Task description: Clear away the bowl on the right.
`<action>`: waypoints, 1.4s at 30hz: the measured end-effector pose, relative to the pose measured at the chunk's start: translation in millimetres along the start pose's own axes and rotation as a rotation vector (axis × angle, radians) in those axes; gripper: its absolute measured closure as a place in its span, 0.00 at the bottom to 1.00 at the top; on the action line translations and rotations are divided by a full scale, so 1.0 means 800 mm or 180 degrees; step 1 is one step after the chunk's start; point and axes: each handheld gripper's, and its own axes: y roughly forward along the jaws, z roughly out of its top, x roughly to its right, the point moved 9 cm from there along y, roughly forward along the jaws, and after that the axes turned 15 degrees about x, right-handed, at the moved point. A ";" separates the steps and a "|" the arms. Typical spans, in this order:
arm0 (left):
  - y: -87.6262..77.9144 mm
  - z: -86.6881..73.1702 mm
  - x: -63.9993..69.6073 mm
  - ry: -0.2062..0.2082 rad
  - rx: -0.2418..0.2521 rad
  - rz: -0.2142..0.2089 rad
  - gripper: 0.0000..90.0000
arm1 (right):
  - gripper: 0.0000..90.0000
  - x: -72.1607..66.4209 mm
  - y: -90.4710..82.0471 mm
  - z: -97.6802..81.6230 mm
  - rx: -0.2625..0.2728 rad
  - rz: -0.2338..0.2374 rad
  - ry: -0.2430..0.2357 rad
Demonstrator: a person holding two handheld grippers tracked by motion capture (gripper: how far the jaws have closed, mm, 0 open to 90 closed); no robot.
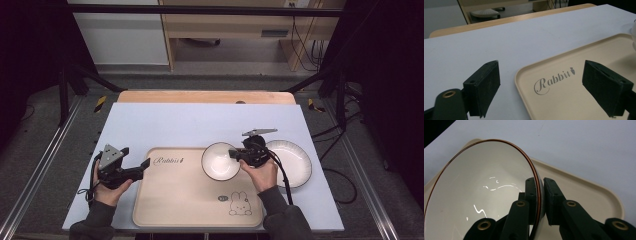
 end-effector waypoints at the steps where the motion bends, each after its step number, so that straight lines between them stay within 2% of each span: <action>1: 0.000 0.000 0.000 0.0003 -0.0002 0.0001 0.16 | 0.91 0.000 0.005 -0.002 -0.0008 -0.0004 -0.0009; 18: 0.000 -0.001 0.000 0.0002 -0.0008 0.0000 0.16 | 0.91 -0.008 0.039 -0.019 -0.0117 0.0003 0.0046; 22: 0.000 -0.001 -0.001 0.0001 -0.0008 0.0001 0.16 | 0.91 -0.009 0.044 -0.023 -0.0145 0.0017 0.0008; 32: 0.000 -0.001 0.000 0.0001 -0.0008 0.0000 0.16 | 0.91 -0.009 0.051 -0.030 -0.0207 -0.0006 0.0049; 34: 0.000 -0.001 0.000 0.0001 -0.0008 -0.0001 0.16 | 0.91 -0.008 0.053 -0.032 -0.0219 -0.0008 0.0019; 42: 0.001 -0.001 0.000 0.0000 -0.0010 0.0002 0.16 | 0.91 -0.008 0.055 -0.034 -0.0233 0.0006 0.0083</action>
